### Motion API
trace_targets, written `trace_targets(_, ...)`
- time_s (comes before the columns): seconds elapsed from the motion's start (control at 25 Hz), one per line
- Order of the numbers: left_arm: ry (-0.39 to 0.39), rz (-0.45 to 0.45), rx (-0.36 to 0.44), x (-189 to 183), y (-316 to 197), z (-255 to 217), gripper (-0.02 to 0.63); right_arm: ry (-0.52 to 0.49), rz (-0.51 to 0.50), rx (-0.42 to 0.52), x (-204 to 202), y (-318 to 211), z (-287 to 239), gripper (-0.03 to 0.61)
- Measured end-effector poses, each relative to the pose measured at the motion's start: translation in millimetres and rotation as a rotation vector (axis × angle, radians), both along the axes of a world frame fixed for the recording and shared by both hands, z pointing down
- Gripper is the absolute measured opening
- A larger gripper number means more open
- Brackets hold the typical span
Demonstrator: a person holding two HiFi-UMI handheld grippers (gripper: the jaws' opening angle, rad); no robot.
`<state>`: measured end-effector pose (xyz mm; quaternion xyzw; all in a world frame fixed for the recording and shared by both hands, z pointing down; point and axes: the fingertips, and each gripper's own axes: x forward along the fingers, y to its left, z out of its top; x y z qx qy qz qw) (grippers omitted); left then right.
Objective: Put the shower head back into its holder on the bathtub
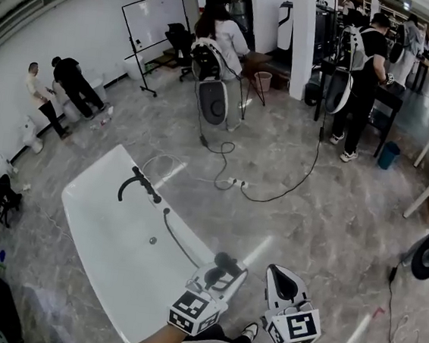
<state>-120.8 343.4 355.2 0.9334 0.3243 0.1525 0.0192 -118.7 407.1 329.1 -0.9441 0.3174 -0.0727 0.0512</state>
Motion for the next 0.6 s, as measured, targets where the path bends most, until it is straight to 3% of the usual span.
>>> trace_targets(0.32,0.017,-0.013,0.017,40,29,-3,0.132,-0.003,-0.019,0.010,35,26,3,0.012)
trace_targets(0.6,0.027,-0.038,0.010,110,34,10,0.132,-0.015,-0.053,-0.016,108,29,18,0.012)
